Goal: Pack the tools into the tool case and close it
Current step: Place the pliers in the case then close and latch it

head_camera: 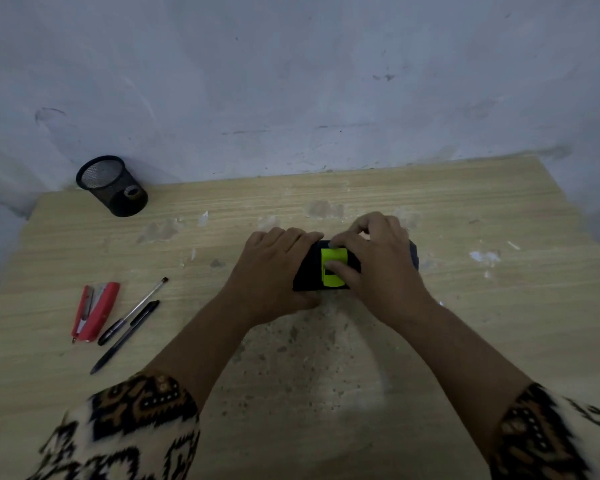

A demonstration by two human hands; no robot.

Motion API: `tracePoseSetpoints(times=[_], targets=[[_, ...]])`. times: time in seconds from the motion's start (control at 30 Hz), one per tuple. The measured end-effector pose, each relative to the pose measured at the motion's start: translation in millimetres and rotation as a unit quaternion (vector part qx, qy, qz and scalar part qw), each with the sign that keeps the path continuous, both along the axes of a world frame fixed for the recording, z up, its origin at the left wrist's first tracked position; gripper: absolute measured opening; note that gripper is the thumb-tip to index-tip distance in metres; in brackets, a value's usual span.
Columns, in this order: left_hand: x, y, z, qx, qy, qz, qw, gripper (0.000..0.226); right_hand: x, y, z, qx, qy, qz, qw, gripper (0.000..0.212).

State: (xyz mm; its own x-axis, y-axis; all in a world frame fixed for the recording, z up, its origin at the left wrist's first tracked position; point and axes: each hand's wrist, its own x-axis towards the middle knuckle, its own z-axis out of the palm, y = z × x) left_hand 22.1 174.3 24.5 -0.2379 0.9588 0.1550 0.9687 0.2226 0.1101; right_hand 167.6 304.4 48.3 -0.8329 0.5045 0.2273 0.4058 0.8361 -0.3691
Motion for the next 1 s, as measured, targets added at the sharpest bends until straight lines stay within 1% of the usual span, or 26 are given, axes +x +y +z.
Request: tracePoseSetpoints(times=[0.07, 0.13, 0.27, 0.4, 0.5, 0.6, 0.7, 0.8, 0.83, 0.9, 0.93, 0.97, 1.0], targets=[[3.8, -0.4, 2.1, 0.003, -0.007, 0.014, 1.0, 0.082, 0.6, 4.6, -1.6, -0.021, -0.01, -0.031, 0.999, 0.034], [5.4, 2.3, 3.0, 0.01, -0.016, 0.034, 0.999, 0.074, 2.2, 10.2, -3.9, -0.046, -0.024, -0.059, 0.997, 0.044], [6.0, 8.2, 1.1, 0.024, -0.02, 0.059, 0.998, 0.066, -3.9, 16.4, -3.3, -0.091, -0.056, -0.082, 0.991, 0.051], [7.9, 9.8, -0.8, 0.036, -0.014, 0.064, 0.997, 0.065, -10.9, 20.8, 3.7, -0.161, -0.045, -0.113, 0.979, 0.042], [9.1, 9.6, -1.2, 0.034, -0.01, 0.066, 0.997, 0.068, -13.2, 22.0, 7.6, -0.209, -0.038, -0.131, 0.968, 0.04], [11.5, 7.7, -1.2, 0.034, -0.014, 0.069, 0.997, 0.066, -13.7, 17.4, 11.0, -0.198, -0.036, -0.142, 0.969, 0.038], [16.5, 3.9, -3.5, 0.041, -0.016, 0.076, 0.996, 0.066, -9.7, 15.5, 11.0, -0.18, -0.049, -0.133, 0.973, 0.038], [20.6, 1.5, -4.3, 0.047, -0.014, 0.078, 0.996, 0.067, -1.1, 12.9, 0.6, -0.134, -0.057, -0.11, 0.983, 0.045], [21.5, -0.5, -4.6, 0.047, -0.016, 0.073, 0.996, 0.068, 3.5, 11.2, -4.1, -0.117, -0.042, -0.12, 0.985, 0.048], [20.7, -7.4, -9.2, 0.069, -0.052, 0.09, 0.992, 0.065, 12.4, 9.5, -13.1, -0.124, 0.017, -0.191, 0.974, 0.05], [21.2, -11.9, -13.0, 0.096, -0.1, 0.132, 0.982, 0.062, 17.8, 8.0, -17.1, -0.157, 0.037, -0.233, 0.959, 0.049], [22.2, -16.3, -18.2, 0.129, -0.167, 0.196, 0.958, 0.059, 23.1, 6.0, -22.0, -0.209, 0.047, -0.267, 0.94, 0.049], [24.0, -19.8, -22.2, 0.163, -0.248, 0.269, 0.916, 0.058, 27.4, 4.1, -27.4, -0.268, 0.052, -0.29, 0.917, 0.05]])
